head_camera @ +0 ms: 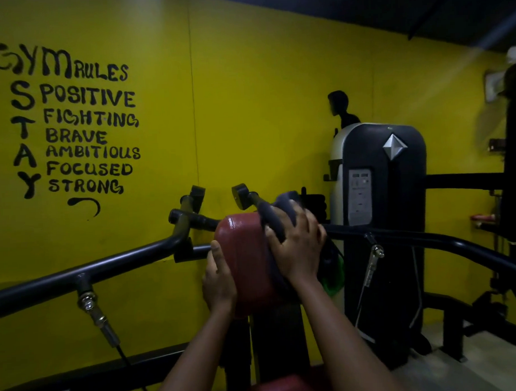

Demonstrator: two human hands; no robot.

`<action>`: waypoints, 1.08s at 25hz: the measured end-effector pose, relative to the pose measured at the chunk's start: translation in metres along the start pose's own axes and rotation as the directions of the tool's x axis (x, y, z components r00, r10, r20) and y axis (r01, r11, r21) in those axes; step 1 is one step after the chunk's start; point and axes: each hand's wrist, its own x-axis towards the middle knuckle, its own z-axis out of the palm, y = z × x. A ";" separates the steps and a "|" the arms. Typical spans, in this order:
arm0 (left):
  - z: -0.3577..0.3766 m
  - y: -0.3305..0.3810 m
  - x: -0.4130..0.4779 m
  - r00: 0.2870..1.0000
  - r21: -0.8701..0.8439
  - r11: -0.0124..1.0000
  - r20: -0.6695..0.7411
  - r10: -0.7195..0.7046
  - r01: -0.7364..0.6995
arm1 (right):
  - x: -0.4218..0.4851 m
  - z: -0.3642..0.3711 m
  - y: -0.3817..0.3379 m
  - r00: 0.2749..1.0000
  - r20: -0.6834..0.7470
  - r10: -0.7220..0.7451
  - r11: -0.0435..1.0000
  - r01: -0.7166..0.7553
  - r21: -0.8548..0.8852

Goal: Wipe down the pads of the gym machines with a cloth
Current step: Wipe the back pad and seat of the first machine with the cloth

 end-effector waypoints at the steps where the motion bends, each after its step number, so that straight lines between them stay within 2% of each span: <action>1: 0.000 -0.003 0.000 0.999 0.025 0.999 0.007 0.045 -0.045 | -0.010 -0.005 0.002 0.992 -0.047 0.116 0.993 -0.116 -0.003; 3: 0.000 -0.003 0.000 0.997 0.059 0.995 0.002 0.074 -0.074 | -0.023 0.003 -0.017 0.942 -0.057 0.331 0.944 -0.331 0.017; 4: -0.001 -0.003 0.001 0.997 0.069 0.995 0.002 0.073 -0.073 | -0.030 0.007 -0.037 0.938 -0.045 0.343 0.939 -0.342 0.026; 5: 0.000 -0.007 0.004 0.997 0.078 0.994 0.014 0.073 -0.074 | -0.038 0.009 -0.054 0.958 -0.022 0.286 0.958 -0.286 -0.019; 7: -0.002 -0.006 0.002 0.995 0.097 0.991 0.022 0.093 -0.095 | -0.043 0.011 -0.054 0.999 0.020 0.028 0.991 -0.025 -0.135; 8: -0.002 -0.005 0.002 0.996 0.102 0.991 0.021 0.088 -0.090 | -0.036 0.010 -0.041 0.998 0.024 -0.063 0.986 0.066 -0.152; 9: -0.002 -0.007 0.003 0.996 0.097 0.991 0.020 0.090 -0.091 | -0.027 0.007 -0.026 0.995 0.040 -0.086 0.985 0.091 -0.145; 10: -0.002 -0.005 0.003 0.996 0.091 0.992 0.024 0.084 -0.086 | -0.018 0.003 -0.011 0.998 0.041 -0.040 0.991 0.045 -0.124; 13: -0.003 -0.007 0.007 0.995 0.097 0.991 0.052 0.084 -0.089 | -0.024 -0.006 0.007 0.957 0.017 0.289 0.956 -0.288 -0.050; 15: -0.006 -0.010 0.007 0.991 0.070 0.996 0.121 0.052 -0.061 | -0.052 -0.009 -0.003 0.925 0.004 0.380 0.923 -0.379 -0.061; 16: -0.011 -0.010 0.005 0.986 0.054 0.998 0.169 0.016 -0.026 | -0.066 -0.013 -0.009 0.924 0.015 0.381 0.922 -0.379 -0.077; 20: -0.046 -0.015 -0.034 0.950 0.068 0.995 0.301 -0.087 0.070 | -0.101 -0.045 -0.007 0.926 0.268 0.268 0.961 -0.276 -0.008; 24: -0.095 -0.051 -0.101 0.979 0.128 0.988 0.169 -0.113 0.091 | -0.156 -0.088 -0.016 0.939 0.294 0.176 0.975 -0.208 0.082; 27: -0.116 -0.090 -0.140 0.974 0.144 0.974 0.114 -0.193 0.176 | -0.219 -0.101 -0.018 0.925 0.262 0.276 0.941 -0.316 0.124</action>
